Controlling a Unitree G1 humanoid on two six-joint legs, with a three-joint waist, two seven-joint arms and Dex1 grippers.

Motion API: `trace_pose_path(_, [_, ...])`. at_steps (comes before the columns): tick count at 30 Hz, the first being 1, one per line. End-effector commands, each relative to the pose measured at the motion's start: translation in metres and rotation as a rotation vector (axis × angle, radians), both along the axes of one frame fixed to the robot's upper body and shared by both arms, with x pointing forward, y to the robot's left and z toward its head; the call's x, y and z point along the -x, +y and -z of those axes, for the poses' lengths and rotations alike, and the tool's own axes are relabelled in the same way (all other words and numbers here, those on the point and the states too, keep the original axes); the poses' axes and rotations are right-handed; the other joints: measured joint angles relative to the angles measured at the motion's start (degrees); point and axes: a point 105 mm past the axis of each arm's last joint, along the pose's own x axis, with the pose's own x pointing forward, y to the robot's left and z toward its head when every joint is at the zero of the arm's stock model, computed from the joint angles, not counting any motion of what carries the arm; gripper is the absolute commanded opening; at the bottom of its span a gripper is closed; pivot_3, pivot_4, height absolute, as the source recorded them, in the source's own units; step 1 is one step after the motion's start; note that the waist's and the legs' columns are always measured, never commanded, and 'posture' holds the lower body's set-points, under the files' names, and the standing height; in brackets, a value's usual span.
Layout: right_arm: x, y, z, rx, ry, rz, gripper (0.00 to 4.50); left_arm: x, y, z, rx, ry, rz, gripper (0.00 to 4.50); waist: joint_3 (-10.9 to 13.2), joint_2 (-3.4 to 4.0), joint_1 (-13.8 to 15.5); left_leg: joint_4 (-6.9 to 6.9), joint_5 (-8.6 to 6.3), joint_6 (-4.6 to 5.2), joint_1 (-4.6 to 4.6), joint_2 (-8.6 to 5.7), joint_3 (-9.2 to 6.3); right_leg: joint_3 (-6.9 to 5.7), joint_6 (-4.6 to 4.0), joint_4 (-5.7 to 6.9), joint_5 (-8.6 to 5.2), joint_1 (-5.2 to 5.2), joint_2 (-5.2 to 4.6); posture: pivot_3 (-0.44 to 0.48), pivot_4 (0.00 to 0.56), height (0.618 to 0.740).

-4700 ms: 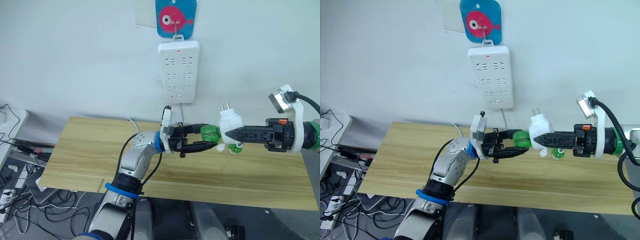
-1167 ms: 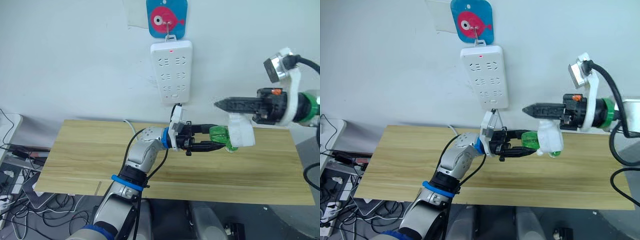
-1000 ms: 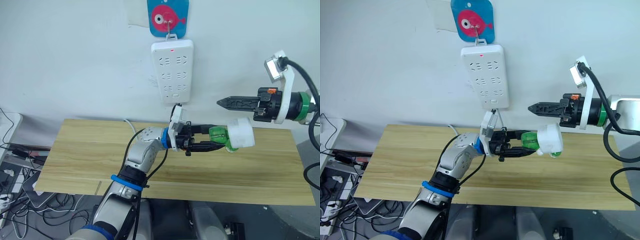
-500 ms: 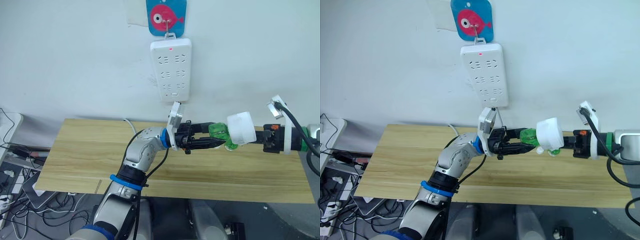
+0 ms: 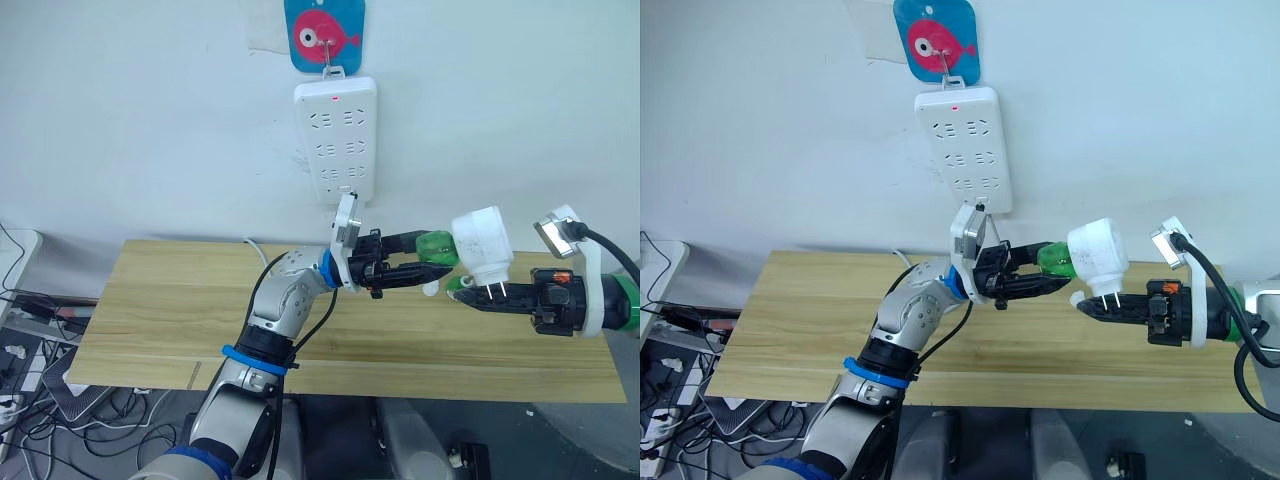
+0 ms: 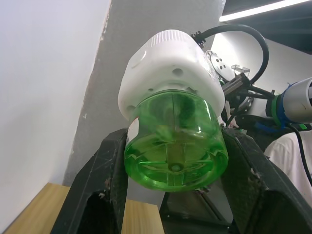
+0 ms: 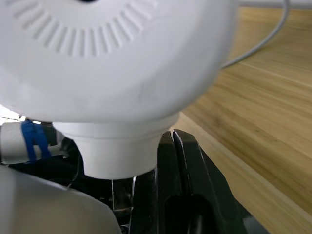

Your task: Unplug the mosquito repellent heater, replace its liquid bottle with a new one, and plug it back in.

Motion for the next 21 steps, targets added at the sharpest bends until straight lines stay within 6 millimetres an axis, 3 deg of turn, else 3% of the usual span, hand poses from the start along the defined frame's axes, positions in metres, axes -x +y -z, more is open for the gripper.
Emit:
trace_pose_path(1, [0.023,0.019,-0.025,-0.084,-0.053,-0.183,0.03,-0.007,-0.003,0.013,-0.066,0.019,-0.053,2.26,0.00,0.00,0.00,0.00,0.00,0.00,0.00,0.00,0.00,0.00,0.00,0.00,0.00,0.00,0.00,-0.126,0.250,0.740])
trace_pose_path(9, [0.030,0.023,-0.029,-0.113,-0.057,-0.239,0.03,-0.009,0.000,0.023,-0.082,0.065,-0.065,2.26,0.00,0.00,-0.01,0.01,0.00,0.00,0.00,0.01,-0.01,-0.01,0.00,0.01,0.00,0.00,0.01,-0.136,0.243,0.740])
trace_pose_path(14, [0.031,0.022,-0.022,-0.084,-0.044,-0.213,0.03,-0.007,-0.001,0.018,-0.062,0.080,-0.046,2.26,0.00,0.00,0.02,0.01,0.00,0.00,0.00,0.00,-0.01,-0.01,0.00,0.00,0.00,0.00,0.00,-0.137,0.241,0.740])
trace_pose_path(21, [0.034,0.002,-0.002,0.129,-0.037,-0.108,0.03,-0.007,0.005,0.010,-0.046,0.214,0.029,2.26,-0.01,0.00,0.03,0.02,0.00,0.00,-0.02,-0.01,-0.01,-0.01,0.00,0.00,0.00,0.00,-0.02,-0.135,0.239,0.740])
